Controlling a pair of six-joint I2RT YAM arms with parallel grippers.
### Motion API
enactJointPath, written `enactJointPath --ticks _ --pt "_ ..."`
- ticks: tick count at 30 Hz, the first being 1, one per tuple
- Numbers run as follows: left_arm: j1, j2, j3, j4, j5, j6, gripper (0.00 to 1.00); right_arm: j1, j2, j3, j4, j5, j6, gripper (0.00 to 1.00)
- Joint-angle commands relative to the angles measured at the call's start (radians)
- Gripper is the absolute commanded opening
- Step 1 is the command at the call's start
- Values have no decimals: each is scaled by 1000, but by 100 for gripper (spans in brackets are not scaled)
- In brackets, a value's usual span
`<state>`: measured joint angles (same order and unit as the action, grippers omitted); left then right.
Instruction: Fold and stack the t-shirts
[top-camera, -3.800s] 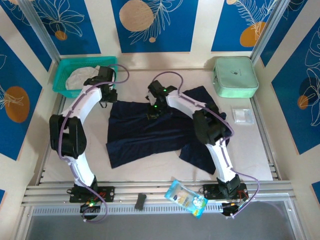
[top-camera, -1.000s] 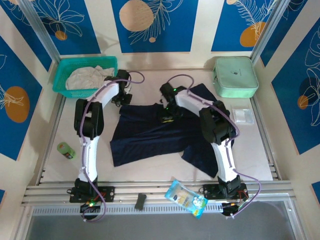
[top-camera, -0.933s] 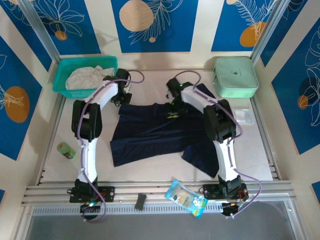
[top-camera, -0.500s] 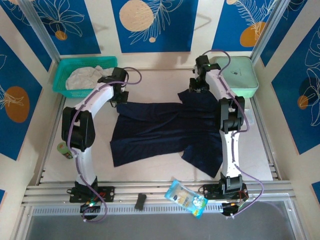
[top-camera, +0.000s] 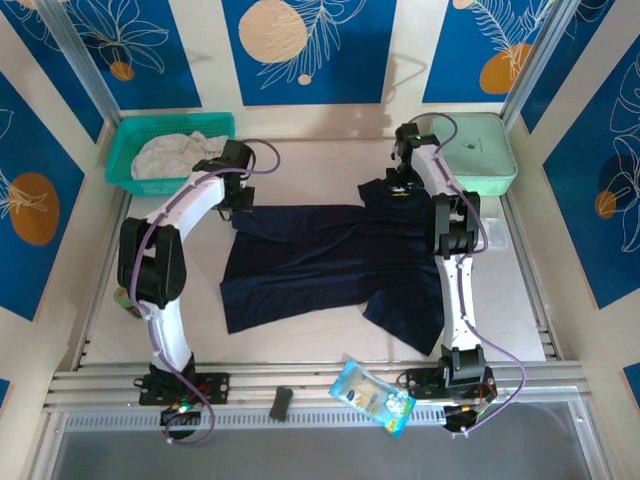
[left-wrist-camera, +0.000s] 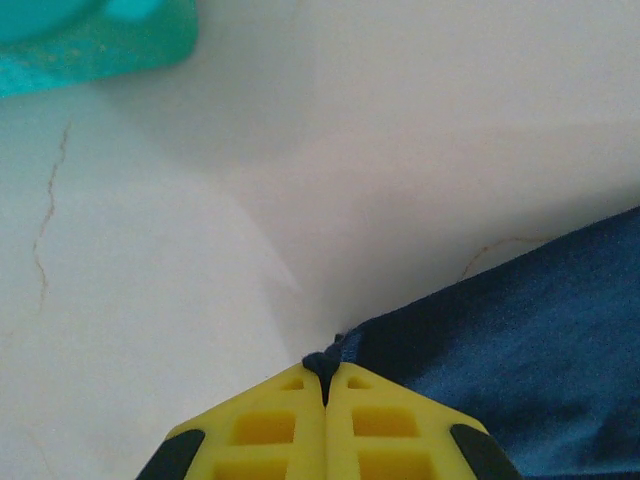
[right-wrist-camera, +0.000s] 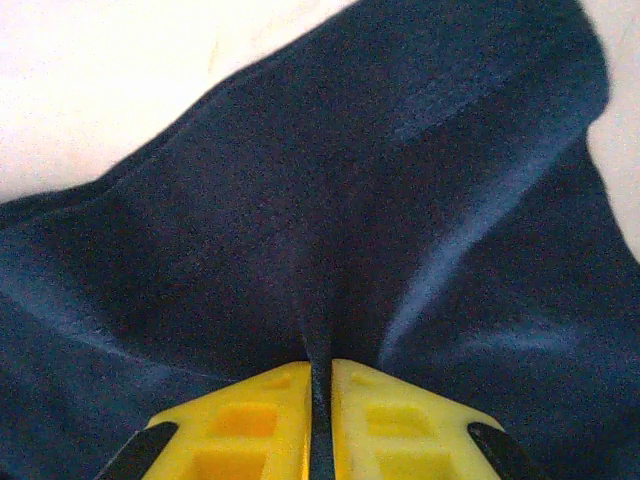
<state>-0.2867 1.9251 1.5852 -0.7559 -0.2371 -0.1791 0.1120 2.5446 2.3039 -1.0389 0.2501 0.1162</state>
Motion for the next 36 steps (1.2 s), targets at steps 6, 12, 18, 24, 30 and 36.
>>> enactJointPath --ticks 6,12,18,24,30,36 --pt "-3 -89 -97 19 -24 -29 0 95 -161 -353 31 -74 93 14" --pt "-4 -93 -95 18 -22 -27 0 90 -197 -293 1 -14 81 21" --pt "-4 -104 -91 22 -13 -36 0 64 -202 -138 2 10 -16 29" --pt "-4 -91 -72 11 -10 -35 0 54 -76 47 -39 45 -141 30" --pt "-4 -81 -62 7 -9 -36 0 58 23 149 -10 4 -253 36" --pt "-4 -76 -63 5 -8 -34 0 62 67 207 28 -21 -263 42"
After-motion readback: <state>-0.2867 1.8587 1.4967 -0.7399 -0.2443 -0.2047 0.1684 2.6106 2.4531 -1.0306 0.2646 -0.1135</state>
